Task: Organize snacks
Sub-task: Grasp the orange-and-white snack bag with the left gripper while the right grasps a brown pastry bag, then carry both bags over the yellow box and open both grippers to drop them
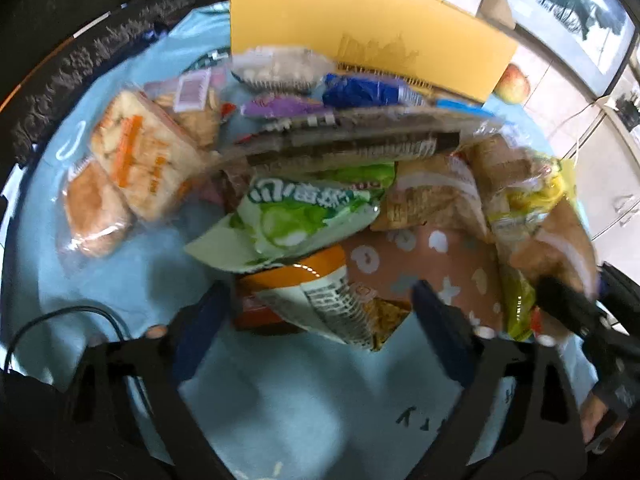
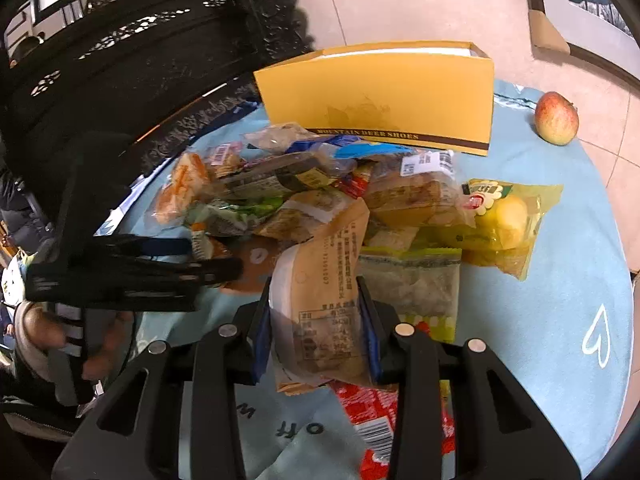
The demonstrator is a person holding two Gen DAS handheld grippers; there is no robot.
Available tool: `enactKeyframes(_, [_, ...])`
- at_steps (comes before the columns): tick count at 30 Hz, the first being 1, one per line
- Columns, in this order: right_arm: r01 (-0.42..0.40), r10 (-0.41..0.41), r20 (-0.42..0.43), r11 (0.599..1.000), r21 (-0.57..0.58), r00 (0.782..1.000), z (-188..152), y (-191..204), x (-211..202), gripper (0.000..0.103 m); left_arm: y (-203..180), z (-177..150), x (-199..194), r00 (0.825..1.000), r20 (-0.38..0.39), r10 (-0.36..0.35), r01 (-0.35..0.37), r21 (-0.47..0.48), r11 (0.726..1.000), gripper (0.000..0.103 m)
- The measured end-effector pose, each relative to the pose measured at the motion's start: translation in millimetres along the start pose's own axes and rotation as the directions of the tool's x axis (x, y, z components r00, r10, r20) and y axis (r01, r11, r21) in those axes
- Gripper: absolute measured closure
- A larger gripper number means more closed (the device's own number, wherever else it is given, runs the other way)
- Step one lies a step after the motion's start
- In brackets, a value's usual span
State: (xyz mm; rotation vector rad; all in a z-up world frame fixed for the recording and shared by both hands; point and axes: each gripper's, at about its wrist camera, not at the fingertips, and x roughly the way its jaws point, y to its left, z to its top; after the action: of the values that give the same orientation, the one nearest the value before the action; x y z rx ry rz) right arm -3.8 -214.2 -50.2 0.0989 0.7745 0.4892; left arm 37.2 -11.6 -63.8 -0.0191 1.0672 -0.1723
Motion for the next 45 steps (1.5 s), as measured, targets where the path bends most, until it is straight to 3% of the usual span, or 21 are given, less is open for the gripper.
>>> enactKeyframes(4, [-0.013, 0.014, 0.019, 0.999, -0.030, 1.000, -2, 6, -8, 0.065, 3, -1, 3, 1.000, 0.001, 0.025, -0.025, -0.021, 0.999, 0.031])
enactKeyframes(6, [-0.021, 0.021, 0.023, 0.999, -0.034, 0.999, -4, 6, -13, 0.065, 8, -3, -2, 0.999, 0.029, 0.040, -0.039, -0.031, 0.999, 0.046])
enactKeyframes(11, [-0.033, 0.034, 0.039, 0.999, -0.037, 0.999, -4, 8, -17, 0.065, 12, -10, -17, 0.998, 0.053, 0.039, -0.040, 0.021, 0.999, 0.058])
enactKeyframes(18, [-0.056, 0.058, 0.079, 0.998, -0.029, 0.995, 4, 8, -35, 0.065, 10, -25, -64, 0.992, 0.125, -0.019, 0.006, 0.107, 0.994, 0.060])
enactKeyframes(24, [-0.043, 0.044, 0.104, 0.999, -0.004, 0.994, 19, 2, -45, 0.065, 3, -17, -108, 0.972, 0.221, -0.076, 0.040, 0.160, 0.986, 0.060])
enactKeyframes(28, [-0.023, 0.021, 0.149, 1.000, 0.012, 0.989, 48, -5, -56, 0.065, -9, 21, -123, 0.957, 0.270, -0.101, 0.052, 0.182, 0.982, 0.060])
enactKeyframes(34, [0.026, -0.036, 0.246, 0.999, 0.042, 0.969, 109, -22, -62, 0.065, -28, 114, -115, 0.935, 0.339, -0.108, 0.055, 0.163, 0.985, 0.059])
enactKeyframes(40, [0.075, -0.112, 0.275, 0.987, 0.142, 0.955, 179, -60, -21, 0.065, -37, 199, -77, 0.947, 0.314, -0.067, 0.046, 0.075, 0.996, 0.059])
enactKeyframes(45, [0.153, -0.185, 0.191, 0.973, 0.174, 0.964, 231, -88, 48, 0.065, -40, 251, -28, 0.965, 0.257, -0.053, 0.040, 0.054, 0.998, 0.059])
